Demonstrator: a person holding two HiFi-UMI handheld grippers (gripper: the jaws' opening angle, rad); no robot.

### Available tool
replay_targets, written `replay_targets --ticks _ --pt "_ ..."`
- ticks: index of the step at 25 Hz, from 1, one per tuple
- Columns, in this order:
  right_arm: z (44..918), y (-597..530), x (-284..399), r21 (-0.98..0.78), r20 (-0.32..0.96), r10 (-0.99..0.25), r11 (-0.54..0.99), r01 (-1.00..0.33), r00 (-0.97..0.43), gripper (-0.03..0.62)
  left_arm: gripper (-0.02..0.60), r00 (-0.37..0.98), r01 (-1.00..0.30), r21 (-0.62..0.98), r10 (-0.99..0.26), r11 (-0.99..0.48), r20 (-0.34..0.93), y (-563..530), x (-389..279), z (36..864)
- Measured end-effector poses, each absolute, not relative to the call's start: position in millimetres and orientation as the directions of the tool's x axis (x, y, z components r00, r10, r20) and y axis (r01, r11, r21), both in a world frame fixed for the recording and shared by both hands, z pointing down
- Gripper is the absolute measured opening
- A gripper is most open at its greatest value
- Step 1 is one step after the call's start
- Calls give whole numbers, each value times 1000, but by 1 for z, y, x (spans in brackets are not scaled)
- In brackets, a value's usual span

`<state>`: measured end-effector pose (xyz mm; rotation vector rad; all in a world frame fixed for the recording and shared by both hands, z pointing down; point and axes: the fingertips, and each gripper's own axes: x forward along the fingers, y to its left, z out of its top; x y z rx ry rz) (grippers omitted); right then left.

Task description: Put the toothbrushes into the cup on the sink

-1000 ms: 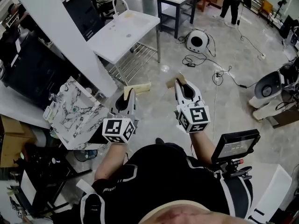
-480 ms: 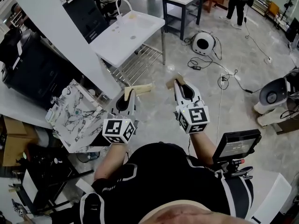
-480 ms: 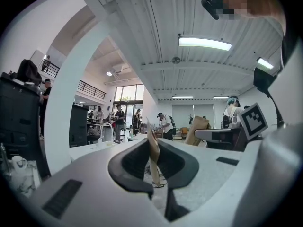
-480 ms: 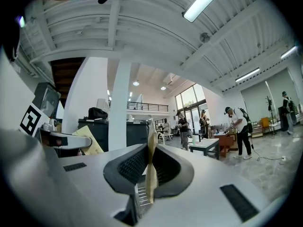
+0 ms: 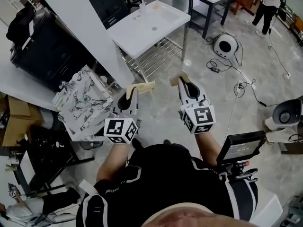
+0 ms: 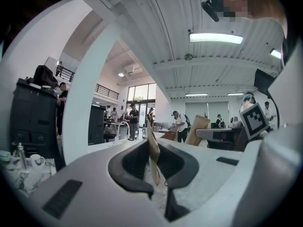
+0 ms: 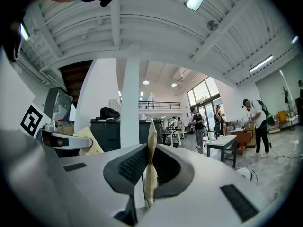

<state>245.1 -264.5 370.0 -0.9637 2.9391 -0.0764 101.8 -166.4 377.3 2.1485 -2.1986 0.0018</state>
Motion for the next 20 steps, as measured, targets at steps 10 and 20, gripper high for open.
replay_targets --ticks 10,20 --pt "364 -259 160 -31 -35 -545 838 -544 -838 43 35 -101 -994 46 -995 101 23 -147 18 371" --pt "348 -249 68 -6 -40 -528 849 -528 -849 43 35 -153 -987 55 -988 153 1 -130 -76 361"
